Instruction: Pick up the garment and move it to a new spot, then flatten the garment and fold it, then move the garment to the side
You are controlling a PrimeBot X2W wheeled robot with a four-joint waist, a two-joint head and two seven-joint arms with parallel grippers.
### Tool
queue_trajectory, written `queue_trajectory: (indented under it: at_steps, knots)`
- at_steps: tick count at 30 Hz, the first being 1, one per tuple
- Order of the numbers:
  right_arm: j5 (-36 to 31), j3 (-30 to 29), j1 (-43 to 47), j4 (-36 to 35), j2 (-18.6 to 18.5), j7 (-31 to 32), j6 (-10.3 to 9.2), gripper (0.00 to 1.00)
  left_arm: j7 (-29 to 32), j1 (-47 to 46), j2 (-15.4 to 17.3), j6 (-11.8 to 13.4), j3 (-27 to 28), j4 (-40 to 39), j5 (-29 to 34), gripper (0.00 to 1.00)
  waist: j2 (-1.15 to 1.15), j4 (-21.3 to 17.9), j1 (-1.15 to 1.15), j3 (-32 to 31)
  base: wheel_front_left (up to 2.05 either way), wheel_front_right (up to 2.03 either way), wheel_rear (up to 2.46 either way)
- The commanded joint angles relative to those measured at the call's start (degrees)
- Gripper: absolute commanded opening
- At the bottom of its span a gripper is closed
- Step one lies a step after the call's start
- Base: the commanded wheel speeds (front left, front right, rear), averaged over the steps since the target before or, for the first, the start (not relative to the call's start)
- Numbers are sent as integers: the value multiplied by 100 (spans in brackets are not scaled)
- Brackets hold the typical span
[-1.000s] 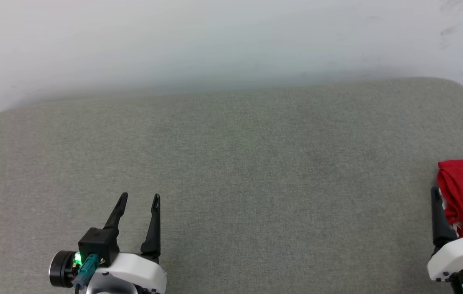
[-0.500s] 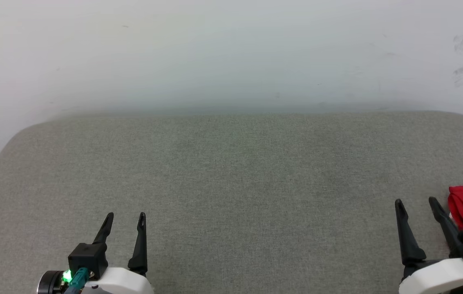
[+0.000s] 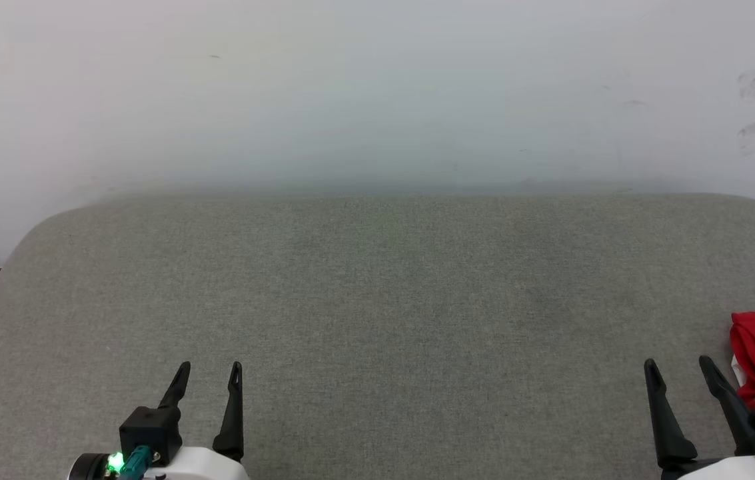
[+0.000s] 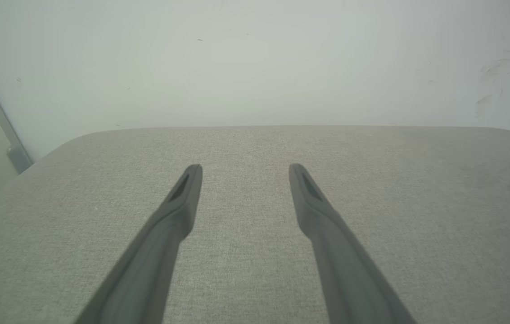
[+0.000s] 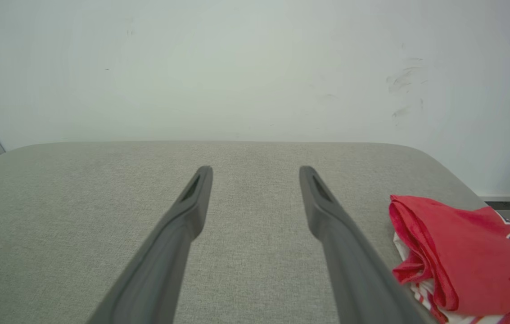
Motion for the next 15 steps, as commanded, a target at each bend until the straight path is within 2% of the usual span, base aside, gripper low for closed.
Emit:
queue_trajectory:
  at_steps: [1, 15]
  knots:
    - [17, 4, 1, -30, 23, 13, -2, 100, -40, 51, -7, 8, 19, 12, 26, 100, 0, 1, 0, -1, 0, 0, 0]
    - [6, 14, -100, 77, 24, -36, -2, 100, -41, 29, -45, -33, 60, 35, 108, 100, 0, 26, 0, 58, 0, 0, 0]
